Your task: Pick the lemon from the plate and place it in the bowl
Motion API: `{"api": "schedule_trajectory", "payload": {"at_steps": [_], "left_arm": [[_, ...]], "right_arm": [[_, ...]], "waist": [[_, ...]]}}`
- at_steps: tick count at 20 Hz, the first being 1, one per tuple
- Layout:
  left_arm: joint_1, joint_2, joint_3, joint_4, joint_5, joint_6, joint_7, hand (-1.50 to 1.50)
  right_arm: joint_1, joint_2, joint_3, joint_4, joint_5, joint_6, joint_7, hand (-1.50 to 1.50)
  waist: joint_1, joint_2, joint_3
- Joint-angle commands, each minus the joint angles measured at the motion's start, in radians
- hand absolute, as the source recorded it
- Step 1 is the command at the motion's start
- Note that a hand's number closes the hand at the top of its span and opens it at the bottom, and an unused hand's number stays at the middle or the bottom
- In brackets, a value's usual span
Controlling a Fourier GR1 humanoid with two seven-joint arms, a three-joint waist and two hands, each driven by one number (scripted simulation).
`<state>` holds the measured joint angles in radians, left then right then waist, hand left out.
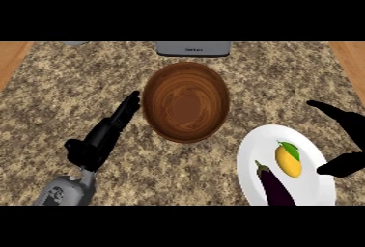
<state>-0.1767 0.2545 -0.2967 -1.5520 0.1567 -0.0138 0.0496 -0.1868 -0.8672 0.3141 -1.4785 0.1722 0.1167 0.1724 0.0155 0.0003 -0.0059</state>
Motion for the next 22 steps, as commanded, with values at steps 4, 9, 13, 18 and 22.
{"api": "schedule_trajectory", "payload": {"at_steps": [4, 9, 13, 18, 22], "left_arm": [[0.033, -0.001, -0.005, -0.019, -0.012, 0.0, -0.003, 0.0], [0.051, -0.04, -0.014, -0.032, -0.03, 0.007, -0.021, 0.0], [0.008, -0.027, 0.032, -0.039, -0.033, -0.007, 0.049, 0.0], [0.046, -0.034, 0.072, 0.011, -0.039, -0.062, -0.038, 0.0], [0.016, -0.055, 0.098, 0.0, -0.048, -0.066, 0.008, 0.0]], "right_arm": [[-0.123, -0.068, 0.075, -0.145, -0.152, 0.383, 0.395, -1.5], [-0.236, 0.049, 0.082, -0.129, -0.238, 0.487, 0.629, -1.5], [-0.233, 0.142, 0.076, -0.179, -0.251, 0.498, 0.773, -1.5], [-0.141, 0.19, 0.068, -0.159, -0.083, 0.482, 0.668, -1.5], [-0.126, 0.211, 0.035, -0.222, -0.02, 0.514, 0.672, -1.5]], "waist": [[0.002, -0.004, 0.002], [-0.004, -0.001, 0.005], [-0.011, -0.002, 0.006], [-0.014, 0.0, 0.006], [-0.015, -0.001, 0.006]]}}
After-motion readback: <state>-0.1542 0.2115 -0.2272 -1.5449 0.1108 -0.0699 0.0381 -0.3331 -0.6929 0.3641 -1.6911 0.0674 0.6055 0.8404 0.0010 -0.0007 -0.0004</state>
